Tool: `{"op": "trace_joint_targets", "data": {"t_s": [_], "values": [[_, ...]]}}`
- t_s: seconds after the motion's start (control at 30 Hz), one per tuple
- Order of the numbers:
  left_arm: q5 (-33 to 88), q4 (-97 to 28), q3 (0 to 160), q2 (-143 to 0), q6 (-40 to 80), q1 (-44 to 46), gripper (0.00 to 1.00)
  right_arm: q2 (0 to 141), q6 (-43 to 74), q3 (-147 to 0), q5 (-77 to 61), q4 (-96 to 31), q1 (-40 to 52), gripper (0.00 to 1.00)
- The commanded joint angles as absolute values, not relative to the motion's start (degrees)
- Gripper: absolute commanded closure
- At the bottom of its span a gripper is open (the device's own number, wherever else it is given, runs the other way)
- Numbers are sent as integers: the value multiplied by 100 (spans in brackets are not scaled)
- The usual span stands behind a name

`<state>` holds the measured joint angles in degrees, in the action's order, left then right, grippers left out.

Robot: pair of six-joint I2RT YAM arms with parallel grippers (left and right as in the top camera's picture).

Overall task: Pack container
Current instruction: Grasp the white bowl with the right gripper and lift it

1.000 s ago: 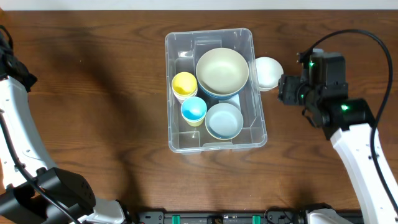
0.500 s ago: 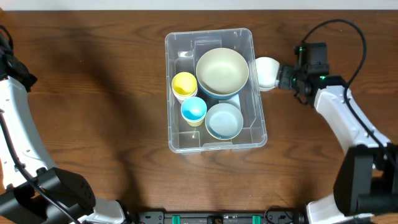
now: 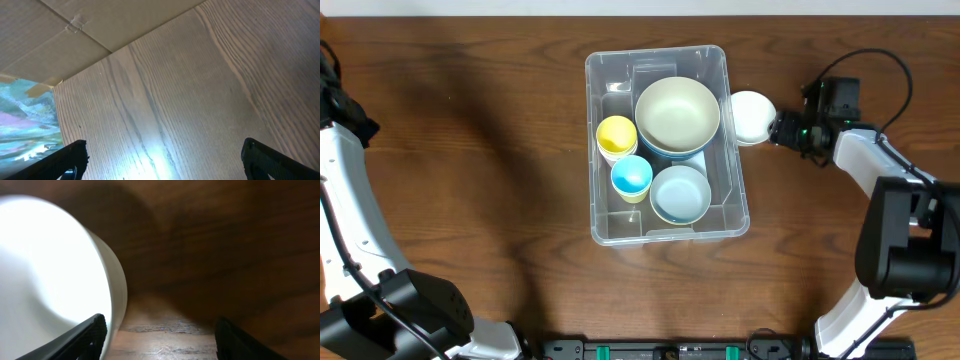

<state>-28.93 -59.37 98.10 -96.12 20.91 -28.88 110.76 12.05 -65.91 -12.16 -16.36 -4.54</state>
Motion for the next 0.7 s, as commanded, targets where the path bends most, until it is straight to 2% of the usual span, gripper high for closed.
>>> {"op": "trace_joint_targets", "data": {"t_s": [0.0,0.13,0.3,0.43,0.67], "values": [[-3004,-5951,9830,-9651,2060,-2908,2,11240,843,-6674,-1369,-1605,-438,29],[-3004,-5948,9830,-9651,2060,-2908,2,11362,849,-6674,-1372,-1584,-445,36],[-3004,-5948,9830,-9651,2060,-2908,2,11393,851,-6674,-1374,-1496,-445,77],[-3004,-5951,9830,-9651,2060,-2908,2,11393,851,-6674,-1374,-1439,-445,98],[-3004,-5948,9830,-9651,2060,-2908,2,11045,1026,-6687,-1382,-1549,-681,99]]}}
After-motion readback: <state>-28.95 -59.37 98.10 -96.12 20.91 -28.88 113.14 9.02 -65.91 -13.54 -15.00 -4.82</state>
